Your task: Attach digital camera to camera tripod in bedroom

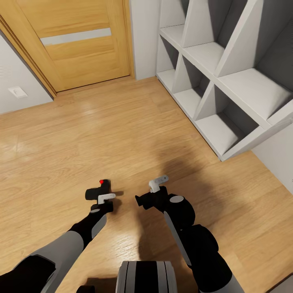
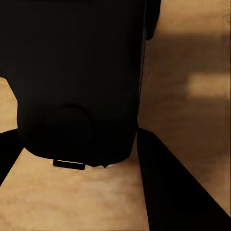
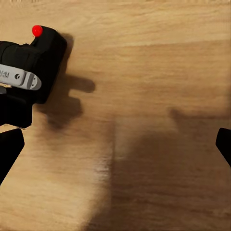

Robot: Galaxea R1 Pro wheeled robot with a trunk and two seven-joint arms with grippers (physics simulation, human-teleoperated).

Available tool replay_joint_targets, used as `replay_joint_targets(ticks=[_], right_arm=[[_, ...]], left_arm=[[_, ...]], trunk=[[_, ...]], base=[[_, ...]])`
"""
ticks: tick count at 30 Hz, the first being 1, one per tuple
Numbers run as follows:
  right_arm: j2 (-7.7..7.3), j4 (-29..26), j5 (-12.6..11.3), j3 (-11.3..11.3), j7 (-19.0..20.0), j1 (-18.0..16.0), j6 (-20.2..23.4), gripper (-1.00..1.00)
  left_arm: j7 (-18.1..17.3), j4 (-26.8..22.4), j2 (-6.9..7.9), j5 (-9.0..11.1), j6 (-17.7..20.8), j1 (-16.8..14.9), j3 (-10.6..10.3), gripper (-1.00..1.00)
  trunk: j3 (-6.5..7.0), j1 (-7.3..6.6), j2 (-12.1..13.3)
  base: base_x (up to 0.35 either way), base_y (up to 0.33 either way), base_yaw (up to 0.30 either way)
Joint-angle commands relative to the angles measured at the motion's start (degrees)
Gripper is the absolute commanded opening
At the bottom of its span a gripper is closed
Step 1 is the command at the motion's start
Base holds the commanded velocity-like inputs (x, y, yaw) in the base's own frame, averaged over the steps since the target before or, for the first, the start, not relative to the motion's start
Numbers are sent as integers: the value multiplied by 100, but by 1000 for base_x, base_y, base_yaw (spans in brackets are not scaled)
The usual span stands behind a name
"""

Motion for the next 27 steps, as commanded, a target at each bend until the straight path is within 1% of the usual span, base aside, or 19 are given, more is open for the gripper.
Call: replay_joint_targets(ticks=[1, 6, 10, 24, 27], right_arm=[[2, -5, 34, -2, 39, -3, 29, 100], [2, -5, 34, -2, 44, -6, 34, 100], [2, -5, 34, -2, 45, -8, 36, 100], [2, -5, 34, -21, 51, -10, 31, 100], [2, -5, 34, -44, 53, -11, 26, 100]], left_arm=[[44, -85, 13, 24, 43, 6, -41, -100], [67, -487, 41, 19, 163, 125, -25, -100], [79, -681, 55, 17, 297, 213, -2, -100], [84, -829, 78, 24, 406, 273, 19, -100], [82, -901, 103, 34, 475, 280, 26, -100]], trunk=[[20, -3, 0], [130, -16, 7], [219, -26, 12], [529, -62, 31], [596, -70, 35]], base=[[0, 0, 0], [0, 0, 0], [0, 0, 0], [0, 0, 0], [0, 0, 0]])
